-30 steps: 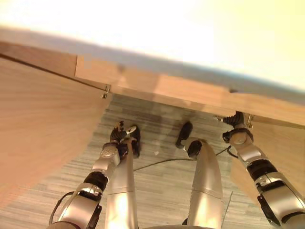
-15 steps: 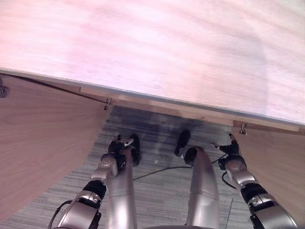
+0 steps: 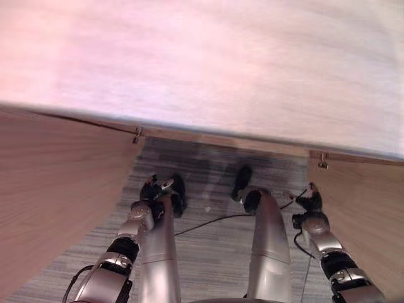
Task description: Put the empty folder in the office cabinet
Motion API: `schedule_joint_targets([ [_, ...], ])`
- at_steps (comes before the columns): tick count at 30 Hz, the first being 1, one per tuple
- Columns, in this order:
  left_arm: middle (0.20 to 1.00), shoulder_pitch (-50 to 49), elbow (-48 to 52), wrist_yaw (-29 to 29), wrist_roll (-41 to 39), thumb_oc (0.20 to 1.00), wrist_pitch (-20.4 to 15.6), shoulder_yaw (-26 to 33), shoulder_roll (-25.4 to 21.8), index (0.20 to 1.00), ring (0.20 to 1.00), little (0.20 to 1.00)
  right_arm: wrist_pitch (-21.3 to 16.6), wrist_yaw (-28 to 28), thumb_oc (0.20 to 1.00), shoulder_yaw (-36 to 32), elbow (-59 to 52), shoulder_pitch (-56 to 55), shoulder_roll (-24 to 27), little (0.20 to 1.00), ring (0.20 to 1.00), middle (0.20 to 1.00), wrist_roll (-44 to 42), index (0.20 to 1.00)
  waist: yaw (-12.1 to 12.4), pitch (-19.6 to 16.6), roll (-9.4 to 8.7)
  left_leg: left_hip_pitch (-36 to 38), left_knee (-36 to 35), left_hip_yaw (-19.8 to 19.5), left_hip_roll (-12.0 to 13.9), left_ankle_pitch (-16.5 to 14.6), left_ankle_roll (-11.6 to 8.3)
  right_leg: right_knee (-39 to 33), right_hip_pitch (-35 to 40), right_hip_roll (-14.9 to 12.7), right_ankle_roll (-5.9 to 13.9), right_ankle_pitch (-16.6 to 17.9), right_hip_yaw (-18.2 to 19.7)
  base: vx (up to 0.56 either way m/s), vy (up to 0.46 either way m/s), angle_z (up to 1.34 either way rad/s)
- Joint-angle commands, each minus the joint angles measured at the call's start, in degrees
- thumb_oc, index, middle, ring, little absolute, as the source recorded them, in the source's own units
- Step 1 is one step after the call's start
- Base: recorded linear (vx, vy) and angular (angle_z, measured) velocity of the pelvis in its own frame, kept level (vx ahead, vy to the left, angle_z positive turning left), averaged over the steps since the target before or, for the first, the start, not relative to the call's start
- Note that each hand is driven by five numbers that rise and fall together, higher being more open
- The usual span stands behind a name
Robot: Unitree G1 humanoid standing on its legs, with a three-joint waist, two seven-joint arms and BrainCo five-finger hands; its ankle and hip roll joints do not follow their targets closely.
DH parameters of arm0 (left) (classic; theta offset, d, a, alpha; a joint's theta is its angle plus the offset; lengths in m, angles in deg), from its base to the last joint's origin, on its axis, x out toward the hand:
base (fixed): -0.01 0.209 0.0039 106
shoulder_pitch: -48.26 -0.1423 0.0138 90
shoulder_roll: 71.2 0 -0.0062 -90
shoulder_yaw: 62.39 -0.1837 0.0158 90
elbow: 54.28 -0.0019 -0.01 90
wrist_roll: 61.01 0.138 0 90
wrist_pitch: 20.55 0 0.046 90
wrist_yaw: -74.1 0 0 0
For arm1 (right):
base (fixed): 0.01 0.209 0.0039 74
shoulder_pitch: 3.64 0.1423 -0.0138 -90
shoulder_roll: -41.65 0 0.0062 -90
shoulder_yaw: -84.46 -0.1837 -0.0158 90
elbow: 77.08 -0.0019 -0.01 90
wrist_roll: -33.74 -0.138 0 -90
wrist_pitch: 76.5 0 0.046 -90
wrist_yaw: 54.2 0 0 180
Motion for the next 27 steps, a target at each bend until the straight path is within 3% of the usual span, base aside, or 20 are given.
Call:
schedule_joint_targets([
  [1,1.000,-3.9,-2.1,0.7,-1.6,1.000,-0.7,-0.2,3.5,1.000,1.000,1.000,-0.7,3.7,1.000,2.7,1.1,-4.0,2.7,1.000,1.000,1.000,4.1,1.000,-1.1,0.7,1.85,2.1,-4.9,-3.6,1.0,-0.4,-1.12,-7.0,4.8,0.7,3.46,4.0,-1.9,-0.08,0.033,-0.09],
  [4,1.000,-3.2,-4.4,0.4,-0.9,1.000,-0.6,-0.9,3.8,1.000,1.000,1.000,-0.2,2.9,1.000,4.0,3.0,-3.8,2.3,1.000,1.000,1.000,4.0,1.000,-1.5,1.1,1.41,5.1,-8.7,-3.3,1.1,0.6,-1.48,-11.1,7.6,1.0,4.37,6.2,-2.5,-0.09,0.023,-0.12],
  [8,1.000,-3.1,-7.7,-1.0,1.8,1.000,0.0,-2.8,3.5,1.000,1.000,1.000,0.8,0.5,1.000,7.0,11.6,-1.8,1.4,1.000,1.000,1.000,2.0,1.000,-1.7,2.8,0.56,14.7,-18.5,-2.3,0.4,3.4,-2.59,-22.5,16.8,0.6,5.99,11.9,-4.1,-0.11,0.011,-0.09],
  [11,1.000,-3.3,-10.2,-1.9,3.7,1.000,-0.1,-3.5,2.8,1.000,1.000,1.000,0.9,-1.1,1.000,8.0,17.0,-0.5,0.7,1.000,1.000,1.000,0.1,1.000,-1.6,4.0,-0.11,22.5,-26.8,-1.9,-0.8,5.6,-3.69,-32.7,24.3,0.6,7.02,16.2,-5.4,-0.06,-0.028,0.02],
  [12,1.000,-3.2,-13.4,-2.7,5.9,1.000,0.0,-3.9,2.2,1.000,1.000,1.000,0.6,-2.3,1.000,8.4,20.4,-0.2,0.2,1.000,1.000,1.000,-1.3,1.000,-1.5,4.1,-0.51,27.7,-32.4,-2.1,-2.4,7.8,-4.45,-39.5,30.2,1.7,7.54,18.0,-6.0,-0.04,-0.054,0.07],
  [13,1.000,-3.3,-14.5,-2.7,6.6,1.000,-0.1,-3.9,1.8,1.000,1.000,1.000,0.5,-2.8,1.000,8.4,21.1,-0.3,0.1,1.000,1.000,1.000,-1.7,1.000,-1.4,4.4,-0.50,30.4,-35.2,-2.2,-3.4,8.8,-4.51,-41.2,32.3,2.0,8.09,19.4,-5.7,-0.03,-0.038,0.11],
  [14,1.000,-3.2,-14.6,-2.8,6.6,1.000,-0.1,-3.9,1.8,1.000,1.000,1.000,0.5,-2.8,1.000,8.4,21.2,-0.3,0.0,1.000,1.000,1.000,-1.7,1.000,-1.4,4.7,-0.60,30.9,-35.6,-2.2,-3.5,9.1,-4.50,-41.5,32.8,2.0,8.13,19.5,-5.7,0.00,0.006,0.10],
  [16,1.000,-3.6,-15.9,-3.0,7.8,1.000,-0.7,-3.7,0.8,1.000,1.000,1.000,0.0,-4.2,1.000,8.2,22.9,-0.8,-0.6,1.000,1.000,1.000,-3.2,1.000,-1.0,5.6,0.41,37.2,-41.7,-2.8,-5.2,12.5,-4.31,-41.2,36.7,2.6,8.77,18.8,-2.3,0.04,0.041,0.09],
  [18,1.000,-3.9,-17.2,-2.8,8.0,1.000,-1.5,-2.9,0.2,1.000,1.000,1.000,-0.5,-5.6,1.000,8.9,27.8,0.0,-1.6,1.000,1.000,1.000,-4.4,1.000,-0.1,7.4,1.91,42.0,-46.2,-2.7,-4.9,17.2,-4.17,-38.7,40.6,4.0,7.73,17.1,1.9,-0.12,0.051,0.17],
  [20,1.000,-6.3,-18.7,-3.1,8.2,1.000,-1.6,-1.9,0.0,1.000,1.000,1.000,-0.3,-7.1,1.000,9.0,32.7,-0.4,-2.6,1.000,1.000,1.000,-4.7,1.000,1.9,7.5,1.94,46.2,-49.0,-2.2,-4.7,19.2,-4.83,-43.1,48.9,4.8,6.95,15.6,0.3,-0.08,-0.092,0.22],
  [27,1.000,-10.8,-24.9,-5.5,9.9,1.000,-1.3,2.7,-0.3,1.000,1.000,1.000,-0.7,-10.0,1.000,8.3,40.1,-2.9,-2.9,1.000,1.000,1.000,-3.7,1.000,3.8,4.2,3.22,52.0,-58.3,-5.0,-1.8,25.7,-8.06,-49.1,57.4,9.7,5.37,13.8,-2.9,0.07,-0.175,0.06],
])
